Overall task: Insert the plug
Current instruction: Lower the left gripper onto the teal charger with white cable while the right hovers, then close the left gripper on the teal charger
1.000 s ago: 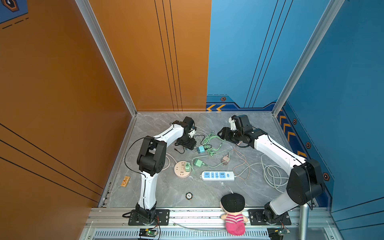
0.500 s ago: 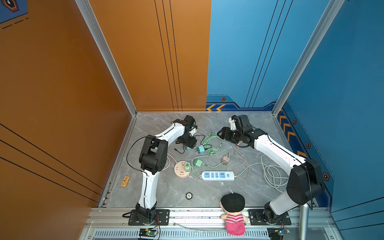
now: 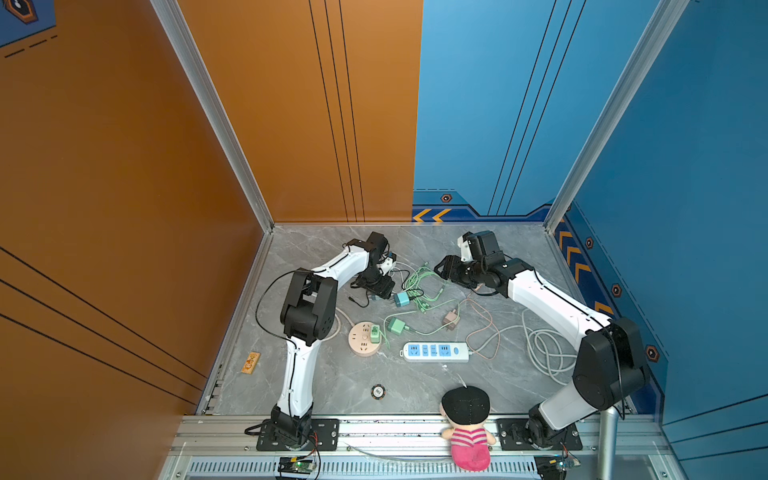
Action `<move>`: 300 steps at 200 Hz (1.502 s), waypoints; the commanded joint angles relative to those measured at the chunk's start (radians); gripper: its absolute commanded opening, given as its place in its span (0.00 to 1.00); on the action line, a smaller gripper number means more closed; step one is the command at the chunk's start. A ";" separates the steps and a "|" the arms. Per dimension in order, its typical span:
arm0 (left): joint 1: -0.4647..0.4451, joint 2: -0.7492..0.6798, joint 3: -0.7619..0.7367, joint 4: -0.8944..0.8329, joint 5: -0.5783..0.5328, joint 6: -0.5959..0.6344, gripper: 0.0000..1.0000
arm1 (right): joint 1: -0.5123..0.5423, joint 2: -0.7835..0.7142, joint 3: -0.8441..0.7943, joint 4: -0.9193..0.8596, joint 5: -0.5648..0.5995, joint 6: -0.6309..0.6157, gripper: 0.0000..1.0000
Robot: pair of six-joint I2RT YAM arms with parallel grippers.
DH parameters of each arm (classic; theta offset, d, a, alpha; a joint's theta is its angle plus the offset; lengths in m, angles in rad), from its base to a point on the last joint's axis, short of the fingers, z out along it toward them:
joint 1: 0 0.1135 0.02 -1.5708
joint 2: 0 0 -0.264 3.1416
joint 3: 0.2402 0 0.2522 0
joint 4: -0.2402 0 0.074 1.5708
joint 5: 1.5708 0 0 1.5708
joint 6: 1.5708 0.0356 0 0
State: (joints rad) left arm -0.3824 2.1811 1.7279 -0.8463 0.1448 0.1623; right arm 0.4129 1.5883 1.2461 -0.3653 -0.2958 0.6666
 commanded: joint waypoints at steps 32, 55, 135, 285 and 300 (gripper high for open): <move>0.002 -0.038 -0.062 -0.020 0.073 0.022 0.75 | 0.007 -0.016 -0.033 0.017 -0.014 0.016 0.62; -0.014 -0.054 -0.086 -0.021 0.041 0.022 0.74 | 0.009 -0.014 -0.034 0.024 -0.022 0.022 0.62; -0.046 -0.060 -0.056 -0.019 -0.059 0.017 0.70 | 0.021 -0.037 -0.064 0.039 -0.027 0.032 0.62; -0.047 -0.046 -0.022 -0.020 -0.083 0.054 0.67 | 0.041 -0.043 -0.079 0.054 -0.027 0.051 0.62; -0.043 -0.043 -0.034 -0.019 -0.069 0.053 0.66 | 0.043 -0.045 -0.081 0.053 -0.026 0.051 0.62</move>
State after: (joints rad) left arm -0.4267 2.1525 1.6943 -0.8497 0.0635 0.1955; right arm 0.4492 1.5688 1.1801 -0.3279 -0.3145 0.7071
